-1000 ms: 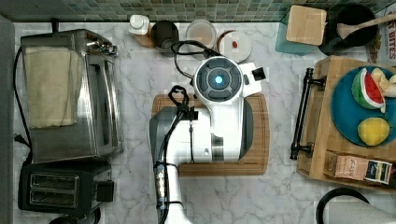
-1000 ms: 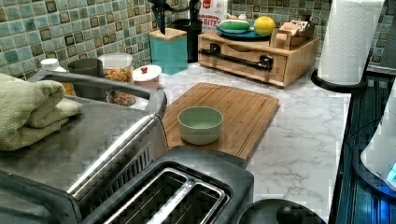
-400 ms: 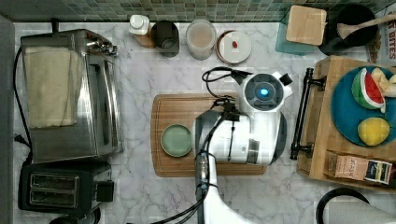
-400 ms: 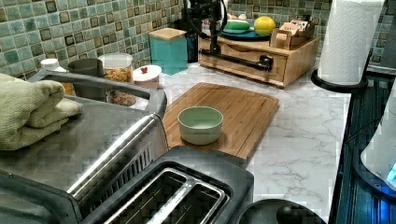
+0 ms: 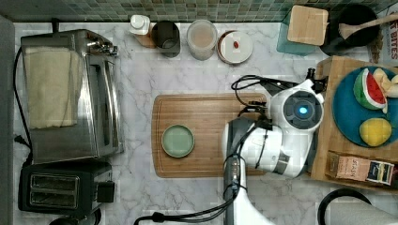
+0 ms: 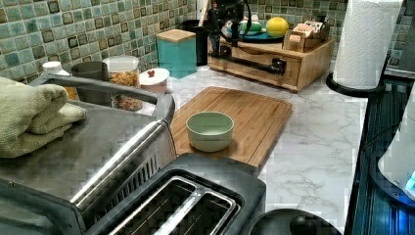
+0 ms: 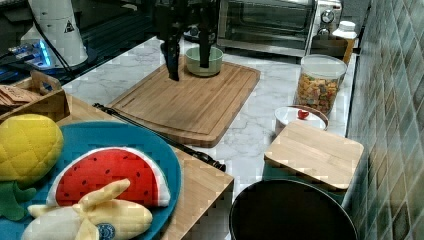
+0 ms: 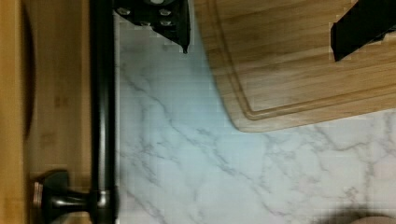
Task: Open the drawer.
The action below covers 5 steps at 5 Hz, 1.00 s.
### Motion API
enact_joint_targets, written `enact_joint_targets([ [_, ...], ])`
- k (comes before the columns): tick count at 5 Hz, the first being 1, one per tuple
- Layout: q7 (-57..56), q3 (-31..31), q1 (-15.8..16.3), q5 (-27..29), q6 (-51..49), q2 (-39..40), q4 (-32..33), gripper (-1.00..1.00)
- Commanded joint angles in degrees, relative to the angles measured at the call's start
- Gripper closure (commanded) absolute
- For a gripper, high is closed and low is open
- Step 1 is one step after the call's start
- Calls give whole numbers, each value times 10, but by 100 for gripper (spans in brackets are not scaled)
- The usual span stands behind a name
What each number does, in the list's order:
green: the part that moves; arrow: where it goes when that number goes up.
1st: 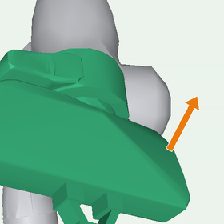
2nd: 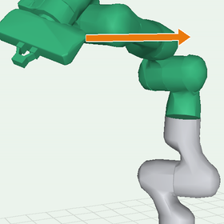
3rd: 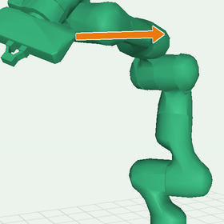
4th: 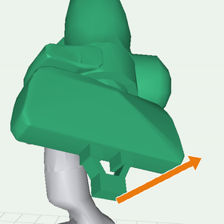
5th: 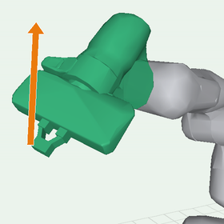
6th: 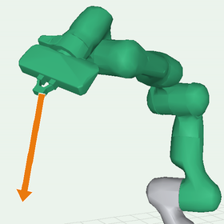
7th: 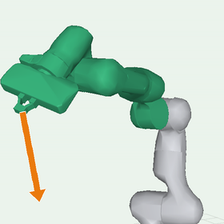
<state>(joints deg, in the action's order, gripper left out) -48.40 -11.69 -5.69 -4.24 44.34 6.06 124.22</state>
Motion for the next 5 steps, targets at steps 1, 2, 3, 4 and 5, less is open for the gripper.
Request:
enact_joint_targets([
  [1, -142, -18, -36, 44, 63, 25, -33, -100],
  [2, -142, -18, -36, 16, 77, 52, -48, -100],
  [3, -75, -33, -30, -60, 139, 42, -20, -100],
  [4, 33, -71, -1, -168, 131, 31, -18, -100],
  [5, 48, -73, -8, -169, 109, 41, -33, -100],
])
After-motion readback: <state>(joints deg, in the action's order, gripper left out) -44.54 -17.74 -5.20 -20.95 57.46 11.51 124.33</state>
